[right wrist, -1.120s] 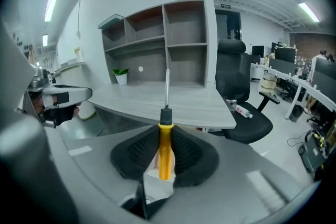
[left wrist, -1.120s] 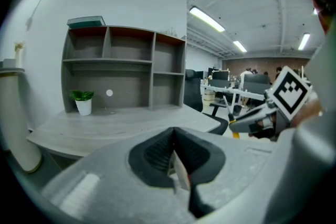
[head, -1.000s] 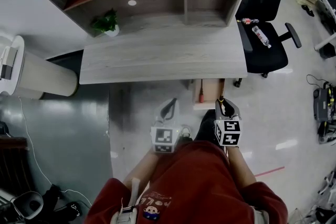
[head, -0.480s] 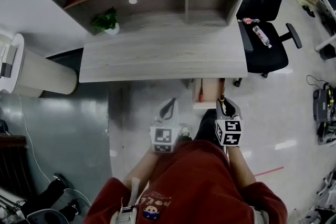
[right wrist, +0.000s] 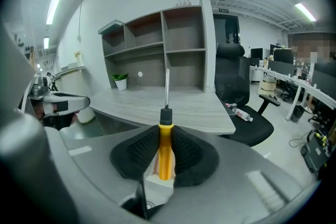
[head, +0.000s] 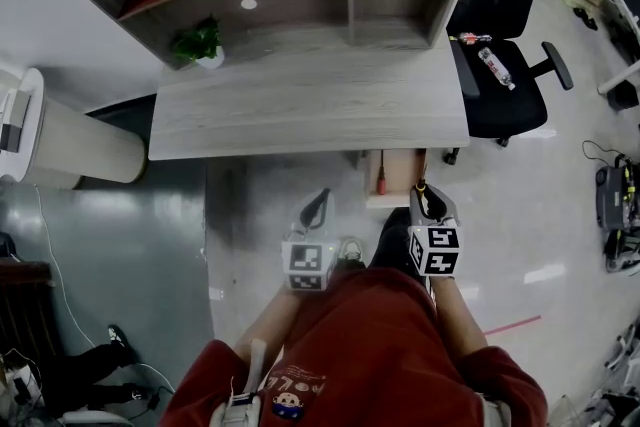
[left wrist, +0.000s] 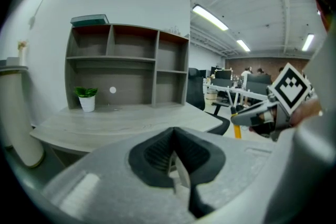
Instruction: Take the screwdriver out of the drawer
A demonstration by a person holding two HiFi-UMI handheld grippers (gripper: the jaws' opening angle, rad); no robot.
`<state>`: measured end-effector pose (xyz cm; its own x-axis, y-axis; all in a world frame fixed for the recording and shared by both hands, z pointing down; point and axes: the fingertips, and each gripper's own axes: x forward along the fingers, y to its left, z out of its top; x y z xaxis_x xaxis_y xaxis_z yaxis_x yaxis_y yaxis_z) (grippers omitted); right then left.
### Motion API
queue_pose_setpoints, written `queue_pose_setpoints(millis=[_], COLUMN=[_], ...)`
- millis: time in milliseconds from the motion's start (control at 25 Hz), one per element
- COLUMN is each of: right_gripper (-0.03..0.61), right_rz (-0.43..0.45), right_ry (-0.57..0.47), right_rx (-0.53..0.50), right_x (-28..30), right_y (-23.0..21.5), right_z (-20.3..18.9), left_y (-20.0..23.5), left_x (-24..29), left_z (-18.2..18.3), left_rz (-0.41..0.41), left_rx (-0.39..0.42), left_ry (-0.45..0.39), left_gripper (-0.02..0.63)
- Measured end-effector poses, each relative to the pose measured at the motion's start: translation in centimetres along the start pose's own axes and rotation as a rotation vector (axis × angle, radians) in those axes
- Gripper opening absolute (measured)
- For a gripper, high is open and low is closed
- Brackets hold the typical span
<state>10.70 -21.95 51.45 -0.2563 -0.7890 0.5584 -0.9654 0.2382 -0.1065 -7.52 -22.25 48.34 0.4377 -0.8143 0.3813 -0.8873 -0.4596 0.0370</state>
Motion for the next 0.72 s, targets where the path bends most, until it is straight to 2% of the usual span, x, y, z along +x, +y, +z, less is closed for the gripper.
queue_pose_setpoints(millis=[280,560,720], right_gripper=[0.072,0.072,0.072], right_rz=[0.007,0.009,0.013], right_ry=[0.004,0.014,0.019], right_rx=[0.007,0.005,0.000], right_x=[0.31,0.52,0.77], right_y=[0.10,0.01,0.29], right_z=[0.00,-0.26,-0.33], left_y=[0.39,0.36,0.59], left_x=[0.18,0.47,0.53], left_z=[-0.08,0.29,0.44], left_rz=[0.000,0.008,0.013], left_rx=[-0.030,-0.025,-0.052], left_ry=[0.015,0.016,-0.004], left_gripper=[-0.003,-0.005,-0.005])
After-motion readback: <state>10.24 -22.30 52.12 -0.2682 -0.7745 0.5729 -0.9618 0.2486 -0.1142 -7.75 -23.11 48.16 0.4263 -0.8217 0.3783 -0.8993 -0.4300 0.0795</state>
